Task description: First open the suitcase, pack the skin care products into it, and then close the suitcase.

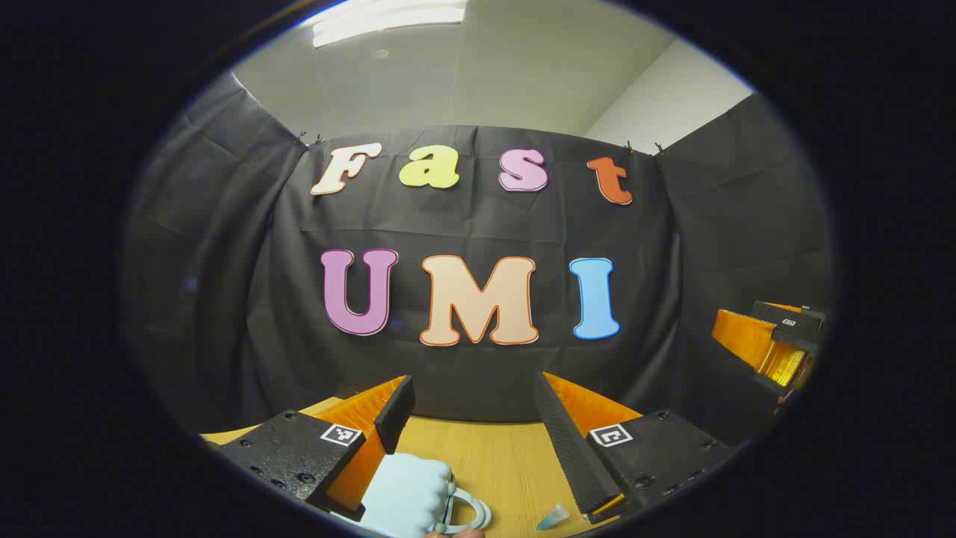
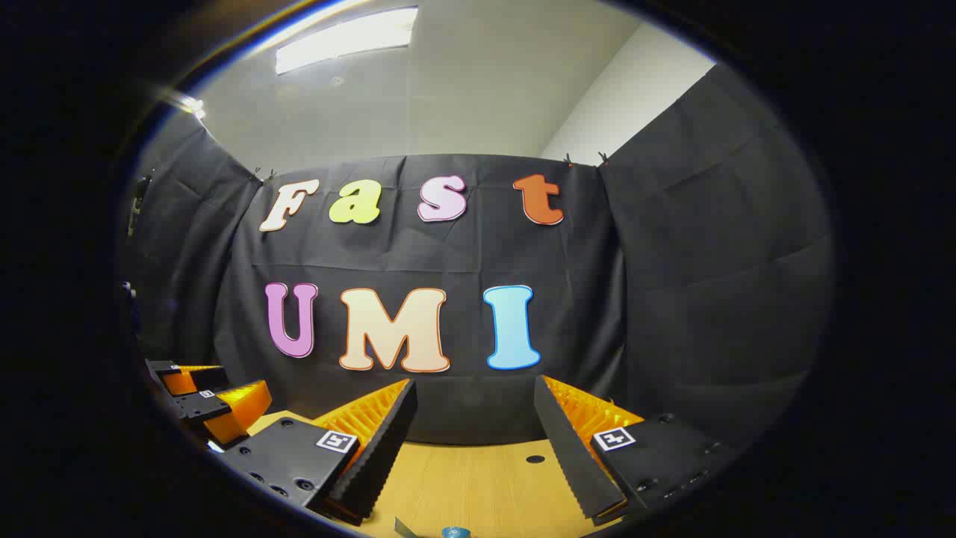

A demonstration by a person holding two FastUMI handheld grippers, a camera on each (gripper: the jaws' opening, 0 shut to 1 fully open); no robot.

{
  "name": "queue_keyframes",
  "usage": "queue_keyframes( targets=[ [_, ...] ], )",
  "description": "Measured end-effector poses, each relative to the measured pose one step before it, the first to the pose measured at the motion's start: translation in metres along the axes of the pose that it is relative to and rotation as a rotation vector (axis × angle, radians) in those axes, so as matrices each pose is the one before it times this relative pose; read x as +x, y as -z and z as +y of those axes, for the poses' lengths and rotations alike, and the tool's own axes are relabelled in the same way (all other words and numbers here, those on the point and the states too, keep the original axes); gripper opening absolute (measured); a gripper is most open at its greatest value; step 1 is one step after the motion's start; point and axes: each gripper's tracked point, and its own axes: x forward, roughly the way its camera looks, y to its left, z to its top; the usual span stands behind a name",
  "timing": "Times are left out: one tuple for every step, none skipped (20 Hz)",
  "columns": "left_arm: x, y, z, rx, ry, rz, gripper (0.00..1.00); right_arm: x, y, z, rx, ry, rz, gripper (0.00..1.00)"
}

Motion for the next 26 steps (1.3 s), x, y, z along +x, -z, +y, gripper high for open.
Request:
queue_keyframes(
  targets=[
    [0.00018, 0.00145, -0.00076, 0.00143, -0.00115, 0.00566, 0.94, -0.00072, 0.00028, -0.00124, -0.00219, -0.00084, -0.00388, 0.98],
    [0.00012, 0.00182, -0.00026, 0.00213, -0.00179, 0.00292, 0.94, -0.00003, -0.00042, -0.00029, -0.00072, -0.00318, -0.00137, 0.98],
    [0.00039, -0.00047, -0.00001, 0.00213, -0.00369, 0.00281, 0.94, 0.00021, 0.00128, -0.00100, -0.00124, -0.00402, 0.00227, 0.98],
    [-0.00055, 0.00114, -0.00081, 0.00177, -0.00341, 0.00105, 0.94, 0.00075, -0.00028, -0.00204, -0.00059, -0.00321, -0.00149, 0.98],
    [0.00091, 0.00028, -0.00182, 0.00086, -0.00453, 0.00103, 0.95, -0.00002, -0.00065, -0.00190, -0.00095, -0.00477, -0.00132, 0.98],
    [0.00056, 0.00136, -0.00120, 0.00024, -0.00414, 0.00332, 0.95, 0.00077, -0.00059, -0.00074, -0.00056, -0.00738, -0.00235, 0.98],
    [-0.00021, 0.00339, -0.00125, 0.00027, -0.00498, 0.00485, 0.94, 0.00079, 0.00115, -0.00158, -0.00201, -0.00765, -0.00271, 0.98],
    [0.00061, 0.00492, -0.00022, -0.00021, -0.00624, 0.01053, 0.94, 0.00058, 0.00116, -0.00127, -0.00293, -0.01048, -0.00077, 0.98],
    [-0.00124, 0.00889, -0.00116, -0.00014, -0.00736, 0.01773, 0.92, 0.00053, 0.00411, -0.00058, -0.00201, -0.01488, 0.00450, 0.98],
    [-0.00078, 0.01100, -0.00044, 0.00235, -0.00758, 0.02649, 0.95, -0.00015, 0.00450, 0.00004, -0.00053, -0.01808, 0.00353, 0.98],
    [-0.00058, 0.01381, 0.00165, 0.00644, -0.01129, 0.02848, 0.95, -0.00002, 0.00380, 0.00008, -0.00012, -0.01533, 0.00167, 0.99],
    [-0.00070, 0.01173, 0.00254, 0.00917, -0.01000, 0.02562, 0.95, 0.00054, 0.00535, -0.00114, -0.00252, -0.00891, 0.00588, 0.98],
    [0.00157, 0.01320, 0.00173, 0.00604, -0.00374, 0.02785, 0.95, 0.00080, 0.00665, -0.00295, -0.00598, -0.00147, 0.01490, 0.98],
    [0.00203, 0.01420, -0.00041, 0.00018, 0.00362, 0.03564, 0.95, 0.00110, 0.00724, -0.00265, -0.00614, 0.00542, 0.02245, 0.98],
    [0.00217, 0.01721, -0.00302, -0.00379, 0.01882, 0.04008, 0.95, 0.00174, 0.00232, -0.00051, -0.00242, 0.00432, 0.00957, 0.98],
    [0.00380, 0.01434, -0.00245, -0.00338, 0.01006, 0.04161, 0.95, 0.00228, -0.00049, -0.00233, -0.00208, 0.01804, 0.00131, 0.98],
    [0.00713, 0.01713, 0.00180, -0.00116, 0.00988, 0.05317, 0.95, 0.00160, 0.00346, -0.00350, 0.00207, 0.02108, 0.01479, 0.98],
    [0.00514, 0.01391, 0.00154, -0.00613, 0.00601, 0.03598, 0.95, 0.00087, 0.00178, 0.00366, 0.01030, -0.00280, 0.00735, 1.00],
    [0.00423, 0.01170, 0.00020, -0.01387, 0.00525, 0.03331, 0.95, 0.00071, 0.00290, 0.00503, -0.00234, -0.00175, 0.00494, 0.99],
    [0.00556, 0.01317, -0.00115, -0.01738, 0.00761, 0.04233, 0.95, 0.00193, 0.00376, -0.00228, -0.01641, 0.01542, 0.01119, 0.99],
    [0.00577, 0.01612, -0.00240, -0.01573, 0.01210, 0.04271, 0.95, 0.00069, 0.00497, -0.00298, -0.01360, 0.01219, 0.01240, 1.00],
    [0.00422, 0.00962, -0.00355, -0.01208, 0.01193, 0.03064, 0.96, 0.00068, 0.00369, -0.00045, -0.00522, 0.00849, 0.01365, 1.00],
    [0.00456, 0.00810, -0.00259, -0.00726, 0.00981, 0.02745, 0.96, -0.00156, 0.00277, 0.00015, -0.00120, 0.00576, 0.01141, 0.98],
    [0.00503, 0.00642, -0.00263, -0.00065, 0.00942, 0.02484, 0.96, -0.00020, 0.00105, -0.00023, -0.00384, 0.00411, 0.00377, 0.98],
    [0.00698, 0.00709, -0.00234, 0.00225, 0.00493, 0.02426, 0.96, 0.00105, 0.00136, -0.00244, -0.00941, 0.00853, 0.00201, 0.98],
    [0.00601, 0.00654, -0.00137, 0.00130, 0.00107, 0.02296, 0.96, 0.00122, 0.00143, -0.00174, -0.00938, 0.00649, 0.00453, 0.98]
  ],
)
